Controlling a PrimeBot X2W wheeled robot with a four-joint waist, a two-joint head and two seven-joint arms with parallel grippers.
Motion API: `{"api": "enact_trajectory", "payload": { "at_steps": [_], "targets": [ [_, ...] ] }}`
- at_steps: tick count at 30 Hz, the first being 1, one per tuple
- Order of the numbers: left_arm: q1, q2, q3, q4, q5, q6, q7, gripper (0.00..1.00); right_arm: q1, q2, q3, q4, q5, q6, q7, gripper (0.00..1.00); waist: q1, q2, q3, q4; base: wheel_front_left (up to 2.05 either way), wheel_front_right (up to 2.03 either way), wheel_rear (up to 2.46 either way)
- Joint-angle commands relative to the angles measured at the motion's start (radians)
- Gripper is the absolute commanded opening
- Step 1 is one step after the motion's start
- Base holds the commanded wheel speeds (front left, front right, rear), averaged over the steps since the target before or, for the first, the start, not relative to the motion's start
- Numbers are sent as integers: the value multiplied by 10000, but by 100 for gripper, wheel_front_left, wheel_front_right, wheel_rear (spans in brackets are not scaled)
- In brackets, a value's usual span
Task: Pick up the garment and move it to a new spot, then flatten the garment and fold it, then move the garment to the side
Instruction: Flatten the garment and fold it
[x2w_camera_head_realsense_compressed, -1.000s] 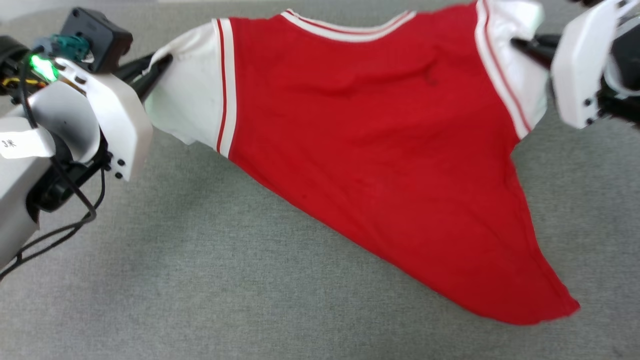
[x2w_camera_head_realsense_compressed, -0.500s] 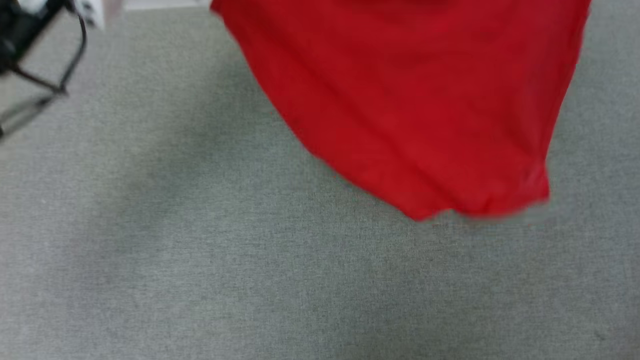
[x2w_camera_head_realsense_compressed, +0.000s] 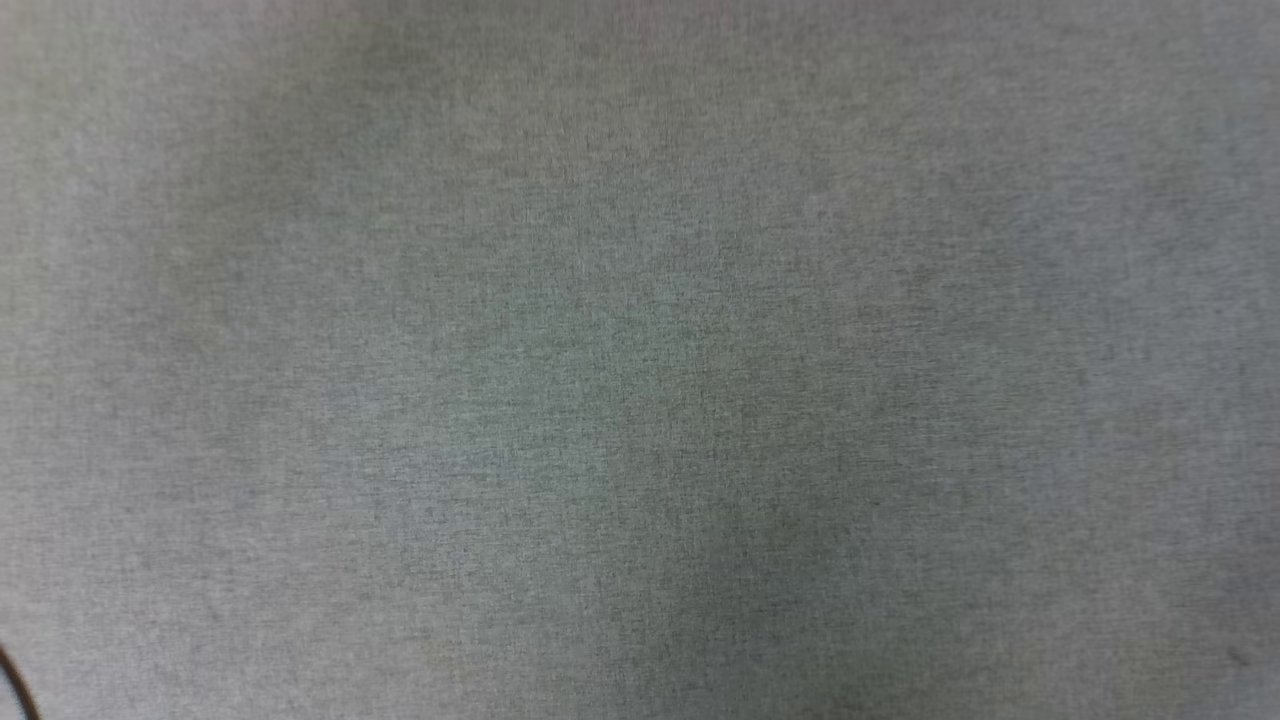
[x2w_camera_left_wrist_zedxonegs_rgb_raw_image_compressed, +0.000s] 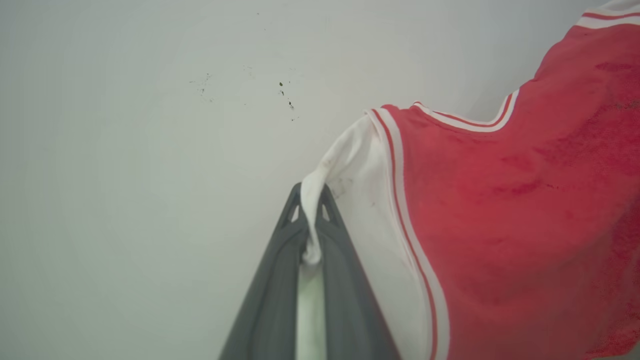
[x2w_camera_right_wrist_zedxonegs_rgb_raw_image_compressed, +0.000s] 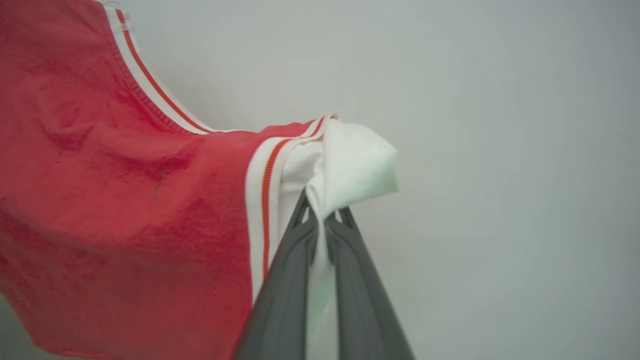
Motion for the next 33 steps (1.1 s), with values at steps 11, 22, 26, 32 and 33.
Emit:
{"api": "enact_trajectory", "payload": {
  "at_steps": [11,22,26,32,33],
  "targets": [
    [-75,-745,-280,2067,41,-550,-1136,0,139,832,750,1284,-33,-10,-986,0,-1,0,739,118,0,0,0],
    [2851,-969,-768,2956,-534,-704,-2593,0,3071,1580,1548,2087,978,-10,-2752,0,-1,0,287,-56,0,0,0],
    [4564,-918,-749,2815,-963,-451,-3074,0,4236,1536,2101,2033,1330,-10,-3200,0,-1,0,-205,-89,0,0,0],
    [7351,-688,-833,1929,-1402,172,-3446,0,6105,1044,3051,1501,1911,-10,-3825,0,-1,0,-1203,-43,0,0,0],
    [8755,-415,-828,1247,-1627,496,-3540,0,7106,700,3422,1120,2249,-10,-4159,0,-1,0,-1706,-57,0,0,0]
  ]
}}
